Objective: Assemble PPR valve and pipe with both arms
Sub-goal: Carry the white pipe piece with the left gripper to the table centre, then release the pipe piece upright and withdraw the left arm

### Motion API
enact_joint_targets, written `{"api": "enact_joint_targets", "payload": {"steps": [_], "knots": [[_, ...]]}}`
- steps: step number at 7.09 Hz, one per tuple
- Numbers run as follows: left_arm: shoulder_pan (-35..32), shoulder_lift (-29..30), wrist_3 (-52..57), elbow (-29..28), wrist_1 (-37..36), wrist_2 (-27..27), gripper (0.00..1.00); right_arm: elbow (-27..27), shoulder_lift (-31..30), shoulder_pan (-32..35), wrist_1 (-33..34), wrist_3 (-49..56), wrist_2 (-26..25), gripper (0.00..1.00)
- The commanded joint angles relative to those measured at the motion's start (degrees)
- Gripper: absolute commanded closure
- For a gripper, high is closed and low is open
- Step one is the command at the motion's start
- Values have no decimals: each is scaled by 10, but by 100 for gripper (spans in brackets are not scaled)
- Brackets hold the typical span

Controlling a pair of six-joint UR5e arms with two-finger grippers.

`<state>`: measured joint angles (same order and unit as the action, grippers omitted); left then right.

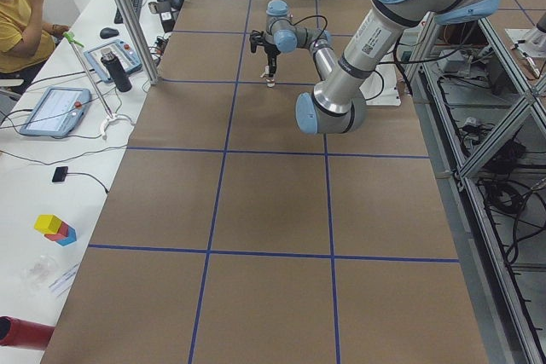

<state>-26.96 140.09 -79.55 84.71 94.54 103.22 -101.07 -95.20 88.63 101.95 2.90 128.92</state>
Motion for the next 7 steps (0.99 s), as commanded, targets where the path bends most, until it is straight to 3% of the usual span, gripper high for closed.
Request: {"api": "enact_joint_targets", "payload": {"steps": [1, 4, 5, 7], "knots": [[2, -1, 2, 4, 3, -4, 0, 0, 0, 0, 0, 0, 0, 0], [-30, -23, 55, 86, -41, 3, 0, 2, 0, -3, -3, 1, -2, 0], [-47, -49, 98, 151, -101, 16, 0, 4, 0, -3, -17, 0, -2, 0], [-89, -141, 193, 265, -130, 24, 0, 2, 3, -3, -68, 0, 13, 0]]}}
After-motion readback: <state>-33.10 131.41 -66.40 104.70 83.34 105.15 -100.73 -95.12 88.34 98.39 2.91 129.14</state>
